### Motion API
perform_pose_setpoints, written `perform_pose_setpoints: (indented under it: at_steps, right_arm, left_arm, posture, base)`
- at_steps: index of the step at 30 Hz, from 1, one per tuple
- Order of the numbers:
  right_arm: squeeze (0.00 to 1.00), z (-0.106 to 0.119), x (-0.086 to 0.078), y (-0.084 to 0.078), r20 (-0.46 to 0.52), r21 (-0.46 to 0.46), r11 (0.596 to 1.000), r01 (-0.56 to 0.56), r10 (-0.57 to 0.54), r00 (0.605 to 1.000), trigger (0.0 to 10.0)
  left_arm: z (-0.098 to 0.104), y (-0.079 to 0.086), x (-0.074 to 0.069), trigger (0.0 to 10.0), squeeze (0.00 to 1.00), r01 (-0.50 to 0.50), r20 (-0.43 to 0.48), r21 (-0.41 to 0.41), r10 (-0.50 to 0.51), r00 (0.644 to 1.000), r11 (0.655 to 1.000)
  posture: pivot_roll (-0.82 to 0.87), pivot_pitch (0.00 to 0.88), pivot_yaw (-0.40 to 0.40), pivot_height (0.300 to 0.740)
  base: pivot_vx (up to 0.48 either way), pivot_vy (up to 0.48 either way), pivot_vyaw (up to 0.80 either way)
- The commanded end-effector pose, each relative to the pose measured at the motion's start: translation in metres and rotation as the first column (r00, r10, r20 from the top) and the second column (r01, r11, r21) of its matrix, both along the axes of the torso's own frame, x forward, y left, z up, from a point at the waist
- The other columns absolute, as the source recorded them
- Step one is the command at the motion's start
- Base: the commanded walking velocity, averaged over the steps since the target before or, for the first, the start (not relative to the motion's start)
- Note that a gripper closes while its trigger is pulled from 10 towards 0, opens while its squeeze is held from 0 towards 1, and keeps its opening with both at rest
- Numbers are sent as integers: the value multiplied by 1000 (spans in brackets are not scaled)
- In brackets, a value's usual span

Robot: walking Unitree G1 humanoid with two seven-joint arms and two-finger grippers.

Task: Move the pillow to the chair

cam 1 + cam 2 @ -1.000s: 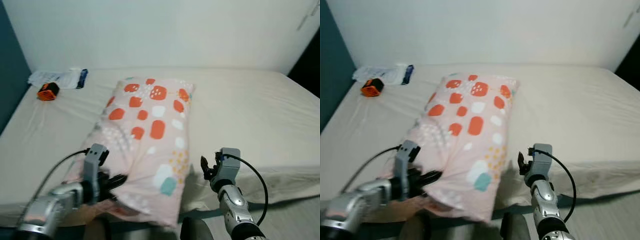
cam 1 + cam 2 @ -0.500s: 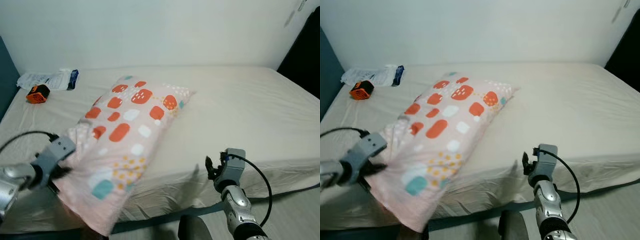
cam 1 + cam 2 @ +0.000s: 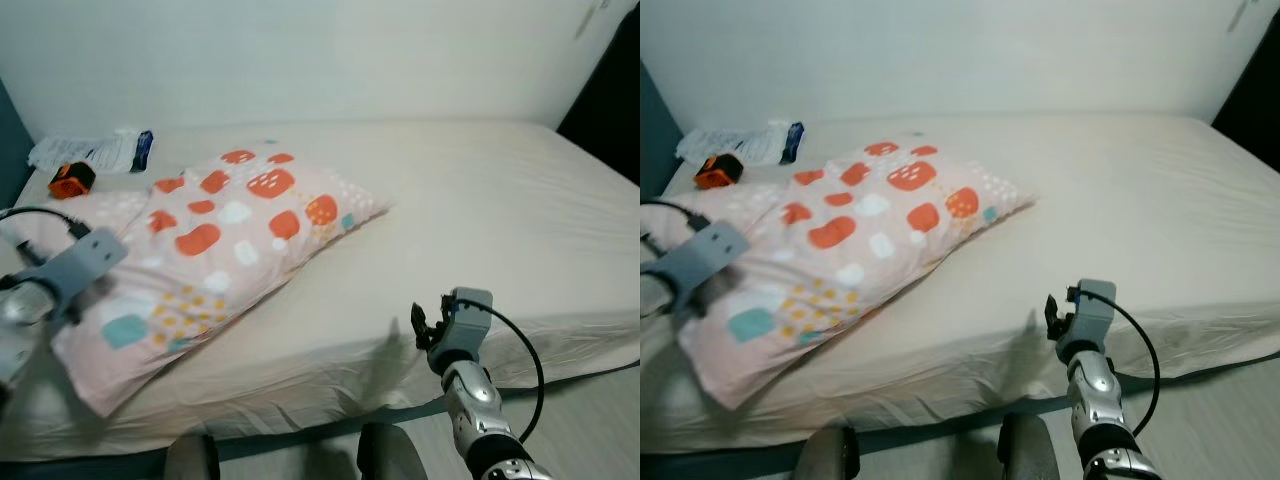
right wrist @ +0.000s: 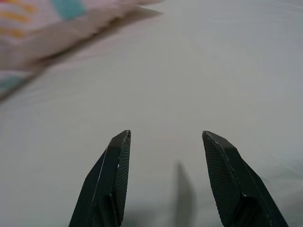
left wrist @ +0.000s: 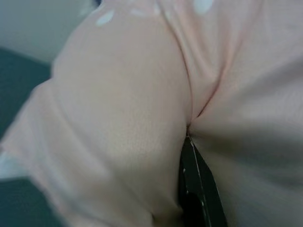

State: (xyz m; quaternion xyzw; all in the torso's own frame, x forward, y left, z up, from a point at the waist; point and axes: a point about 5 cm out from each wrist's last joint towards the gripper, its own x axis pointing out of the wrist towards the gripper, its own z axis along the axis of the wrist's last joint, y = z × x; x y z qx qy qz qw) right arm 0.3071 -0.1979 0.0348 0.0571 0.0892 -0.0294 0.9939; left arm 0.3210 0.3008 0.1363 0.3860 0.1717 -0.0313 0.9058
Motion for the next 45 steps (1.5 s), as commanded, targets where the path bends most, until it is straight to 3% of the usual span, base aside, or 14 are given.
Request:
perform_pose_setpoints:
  at_steps: [1,3,4,7,8,24,25,34,39,40,41,42,44,45]
  right_arm:
    - [0,-2,-1,-1,-9,1,1000,3,-3,1000,10000]
    - [0,0,1,0,5,11,1000,-6,6,1000,10000]
    - [0,5,5,1,29,27,1000,-7,7,1000,10000]
    - [0,5,5,1,29,27,1000,-7,7,1000,10000]
    - [0,18,15,4,79,44,999,-25,22,997,10000]
    - [0,28,27,8,75,-5,999,-48,48,996,10000]
    - [0,27,27,7,73,-5,999,-48,48,996,10000]
    - [0,24,25,7,58,-11,999,-51,52,997,10000]
    - [0,21,24,7,42,-25,998,-49,50,998,10000]
    - [0,18,23,7,22,-39,998,-45,46,999,10000]
    - [0,13,20,7,-14,-65,997,-46,45,999,10000]
    - [0,9,17,6,-36,-86,995,-46,43,998,10000]
    - [0,9,17,6,-36,-86,995,-46,43,998,10000]
    - [0,7,15,4,-42,-96,995,-37,33,999,10000]
  left_arm:
    - [-7,-8,1,0,0,32,6,-85,-32,999,996]
    - [-14,-12,0,1765,0,40,8,-136,-39,999,990]
    - [-18,-14,-1,10000,82,32,16,-202,-29,999,979]
    - [-18,-14,-1,10000,82,32,16,-202,-29,999,979]
    - [-21,-11,-5,10000,1000,0,46,-327,16,999,945]
    - [8,73,-36,10000,1000,-190,188,-253,241,952,949]
    - [15,83,-40,10000,0,-230,214,-247,284,934,941]
    - [42,93,-39,10000,0,-259,335,-271,343,878,927]
    - [40,46,-19,10000,0,-23,365,-409,187,912,912]
    - [31,9,-9,10000,0,113,356,-451,62,933,885]
    - [16,-40,1,10000,773,237,326,-488,-76,942,840]
    - [2,-92,8,10000,878,326,305,-516,-186,934,792]
    - [2,-92,8,10000,878,326,305,-516,-186,934,792]
    - [-4,-132,11,10000,847,386,300,-532,-258,918,754]
  posture:
    - [116,7,-109,561]
    - [117,5,-105,561]
    - [114,5,-102,561]
    - [114,5,-102,561]
    - [113,1,-101,561]
    - [143,0,-121,561]
    - [143,0,-121,561]
    - [146,0,-121,561]
    - [144,5,-122,561]
    - [143,11,-125,561]
    - [136,19,-131,561]
    - [132,21,-131,561]
    - [132,21,-131,561]
    - [124,26,-122,561]
  base:
    - [0,0,0]
    - [0,0,0]
    - [0,0,0]
    - [0,0,0]
    - [0,0,0]
    - [0,0,0]
    - [0,0,0]
    - [0,0,0]
    - [0,0,0]
    - [0,0,0]
    - [0,0,0]
    - [0,0,0]
    - [0,0,0]
    - [0,0,0]
